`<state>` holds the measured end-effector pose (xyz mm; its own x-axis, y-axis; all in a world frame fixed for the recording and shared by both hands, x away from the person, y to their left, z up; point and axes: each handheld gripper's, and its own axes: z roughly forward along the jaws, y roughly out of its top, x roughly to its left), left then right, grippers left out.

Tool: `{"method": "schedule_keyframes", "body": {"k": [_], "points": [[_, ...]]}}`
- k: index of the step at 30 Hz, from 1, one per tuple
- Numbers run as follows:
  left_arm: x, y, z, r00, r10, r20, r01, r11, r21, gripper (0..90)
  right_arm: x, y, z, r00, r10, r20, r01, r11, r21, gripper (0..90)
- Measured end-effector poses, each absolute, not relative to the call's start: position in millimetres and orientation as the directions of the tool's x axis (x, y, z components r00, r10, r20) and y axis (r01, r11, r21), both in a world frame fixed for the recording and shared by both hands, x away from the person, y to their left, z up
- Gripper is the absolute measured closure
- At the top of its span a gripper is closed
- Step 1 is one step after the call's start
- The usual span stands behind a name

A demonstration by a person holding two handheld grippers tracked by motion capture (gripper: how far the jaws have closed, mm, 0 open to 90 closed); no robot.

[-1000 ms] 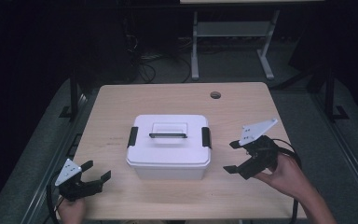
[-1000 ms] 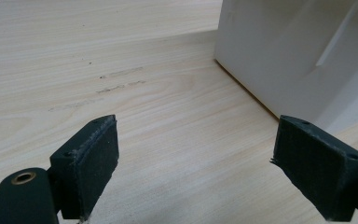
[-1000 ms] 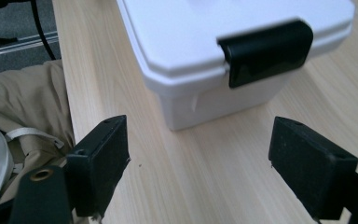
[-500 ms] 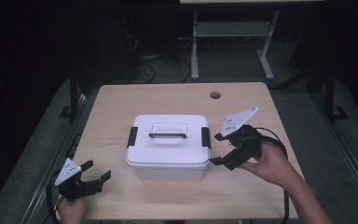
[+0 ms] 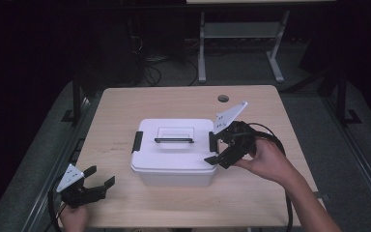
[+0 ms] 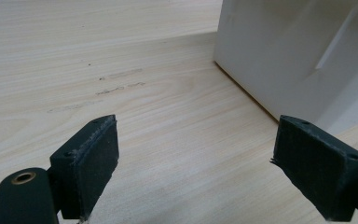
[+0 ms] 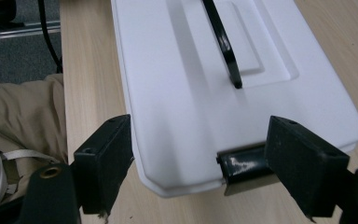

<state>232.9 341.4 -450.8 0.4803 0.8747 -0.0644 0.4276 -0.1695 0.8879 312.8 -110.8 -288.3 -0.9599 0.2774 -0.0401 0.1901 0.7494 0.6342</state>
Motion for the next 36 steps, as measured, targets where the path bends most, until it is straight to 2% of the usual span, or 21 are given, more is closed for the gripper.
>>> {"method": "schedule_keyframes", "body": {"k": [36], "points": [[236, 345, -450, 0.477, 0.874, -0.088, 0.427, -0.143, 0.893, 13.0, 342, -35, -269, -0.984, 0.161, -0.080, 0.091, 0.829, 0.552, 32.2]]}}
